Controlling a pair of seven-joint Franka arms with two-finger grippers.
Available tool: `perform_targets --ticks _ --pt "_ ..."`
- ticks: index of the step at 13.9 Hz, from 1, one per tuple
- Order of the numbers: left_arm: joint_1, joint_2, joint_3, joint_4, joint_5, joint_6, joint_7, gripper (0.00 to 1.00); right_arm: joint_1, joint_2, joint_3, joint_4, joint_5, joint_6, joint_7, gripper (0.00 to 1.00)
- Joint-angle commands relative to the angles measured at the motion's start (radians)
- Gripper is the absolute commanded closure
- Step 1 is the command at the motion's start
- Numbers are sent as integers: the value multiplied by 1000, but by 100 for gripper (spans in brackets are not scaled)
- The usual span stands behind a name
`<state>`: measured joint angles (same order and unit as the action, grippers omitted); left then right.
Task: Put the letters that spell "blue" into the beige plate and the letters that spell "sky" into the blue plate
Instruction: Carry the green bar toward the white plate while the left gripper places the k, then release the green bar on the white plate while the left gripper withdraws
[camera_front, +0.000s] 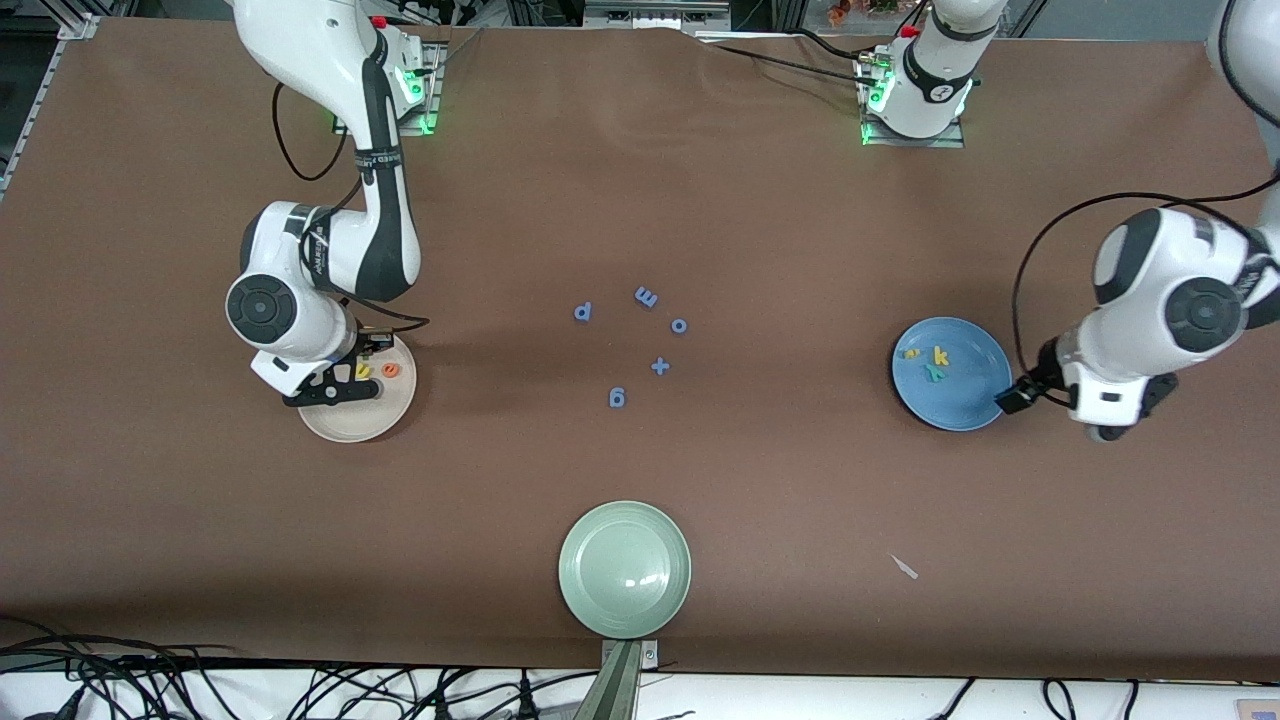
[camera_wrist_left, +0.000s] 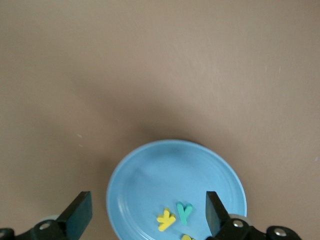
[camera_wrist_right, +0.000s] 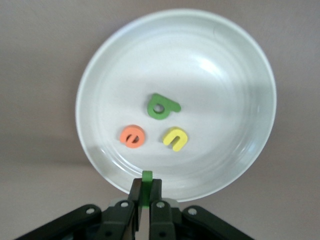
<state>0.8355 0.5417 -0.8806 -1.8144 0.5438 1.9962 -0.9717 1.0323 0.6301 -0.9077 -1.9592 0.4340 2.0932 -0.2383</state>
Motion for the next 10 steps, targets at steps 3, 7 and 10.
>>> perform_targets --ticks 3,7,10 --pt "-10 -6 -11 262 -30 -252 166 0 -4 -13 -8 -20 29 28 -39 47" --pt "-15 -8 -9 378 -70 -379 293 0 -6 -15 -13 29 28 -11 -32 44" --pt "-84 -8 31 464 -105 -454 393 0 -18 -10 -39 158 28 -157 -16 44"
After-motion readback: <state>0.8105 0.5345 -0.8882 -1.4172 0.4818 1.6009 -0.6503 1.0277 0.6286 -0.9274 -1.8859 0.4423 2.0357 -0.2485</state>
